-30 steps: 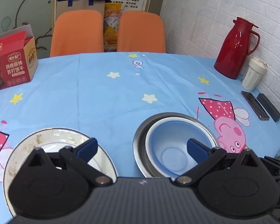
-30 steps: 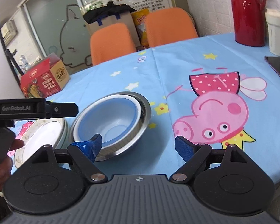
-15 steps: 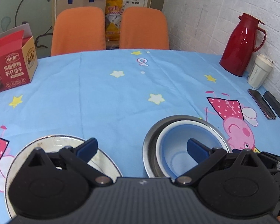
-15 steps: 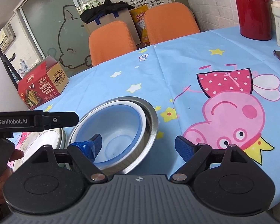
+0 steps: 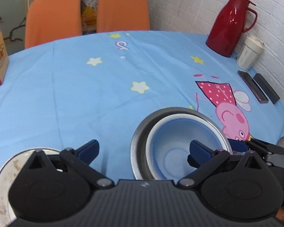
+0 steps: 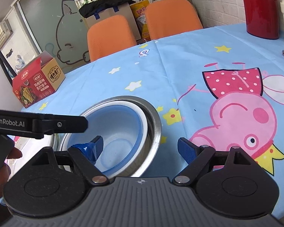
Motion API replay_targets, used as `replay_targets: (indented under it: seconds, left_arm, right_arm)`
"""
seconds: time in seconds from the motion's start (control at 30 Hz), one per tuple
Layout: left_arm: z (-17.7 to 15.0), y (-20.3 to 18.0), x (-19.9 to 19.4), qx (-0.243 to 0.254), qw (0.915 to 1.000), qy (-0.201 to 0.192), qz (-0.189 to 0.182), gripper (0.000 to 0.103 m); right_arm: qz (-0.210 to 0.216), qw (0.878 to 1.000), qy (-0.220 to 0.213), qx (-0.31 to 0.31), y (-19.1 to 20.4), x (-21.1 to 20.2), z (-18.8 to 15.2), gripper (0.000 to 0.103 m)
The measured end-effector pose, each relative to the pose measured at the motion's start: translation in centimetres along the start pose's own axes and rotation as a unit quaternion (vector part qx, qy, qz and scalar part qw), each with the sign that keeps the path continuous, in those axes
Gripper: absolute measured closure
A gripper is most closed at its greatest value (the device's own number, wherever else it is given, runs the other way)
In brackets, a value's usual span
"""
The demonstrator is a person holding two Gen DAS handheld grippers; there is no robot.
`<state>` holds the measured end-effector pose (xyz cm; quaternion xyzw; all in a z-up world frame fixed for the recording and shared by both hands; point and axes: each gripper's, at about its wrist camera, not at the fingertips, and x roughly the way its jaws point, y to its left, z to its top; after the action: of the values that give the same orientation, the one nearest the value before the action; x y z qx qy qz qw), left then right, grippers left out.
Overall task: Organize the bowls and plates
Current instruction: 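Move the left gripper to the steel bowl rim and grasp it, then lift the nested bowls with the left gripper and lower them onto the plate stack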
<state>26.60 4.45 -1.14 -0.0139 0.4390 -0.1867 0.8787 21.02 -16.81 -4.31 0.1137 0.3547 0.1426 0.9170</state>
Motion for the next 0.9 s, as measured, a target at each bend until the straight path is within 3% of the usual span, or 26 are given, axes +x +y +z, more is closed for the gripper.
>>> replay_targets:
  seconds: [0.17, 0.33, 0.5, 0.53, 0.6, 0.7, 0.77, 0.9]
  left_arm:
    - [0.6, -0.5, 2.3, 0.027, 0.9992, 0.025, 0.013, 0.003]
    - [0.4, -0.8, 4.0, 0.036, 0.9980, 0.051, 0.009, 0.014]
    - [0.0, -0.9, 4.2, 0.041, 0.9978, 0.050, 0.015, 0.015]
    - [0.0, -0.9, 4.2, 0.041, 0.9978, 0.050, 0.013, 0.017]
    - [0.0, -1.1, 4.1, 0.045, 0.9978, 0.047, 0.013, 0.031]
    - [-0.2, -1.5, 3.9, 0.049, 0.9979, 0.043, 0.001, 0.049]
    - [-0.2, -2.1, 4.0, 0.048, 0.9979, 0.044, 0.003, 0.049]
    - [0.5, -2.6, 3.6, 0.032, 0.9984, 0.044, -0.010, 0.053]
  right_arm:
    - [-0.011, 1.000, 0.002, -0.016, 0.6, 1.0, -0.2, 0.030]
    - [-0.033, 0.998, -0.001, -0.052, 1.8, 1.6, -0.6, 0.028]
    - [-0.049, 0.995, -0.016, -0.082, 2.3, 1.8, -1.4, 0.027]
    - [-0.052, 0.995, -0.015, -0.081, 2.3, 1.8, -1.3, 0.027]
    - [-0.051, 0.996, -0.011, -0.079, 2.6, 1.9, -1.2, 0.027]
    - [-0.006, 0.998, -0.016, -0.052, 2.3, 1.5, -1.2, 0.032]
    - [0.004, 0.999, -0.017, -0.048, 2.7, 1.4, -1.2, 0.035]
    - [-0.022, 0.999, -0.015, -0.046, 3.4, 1.1, -0.8, 0.034]
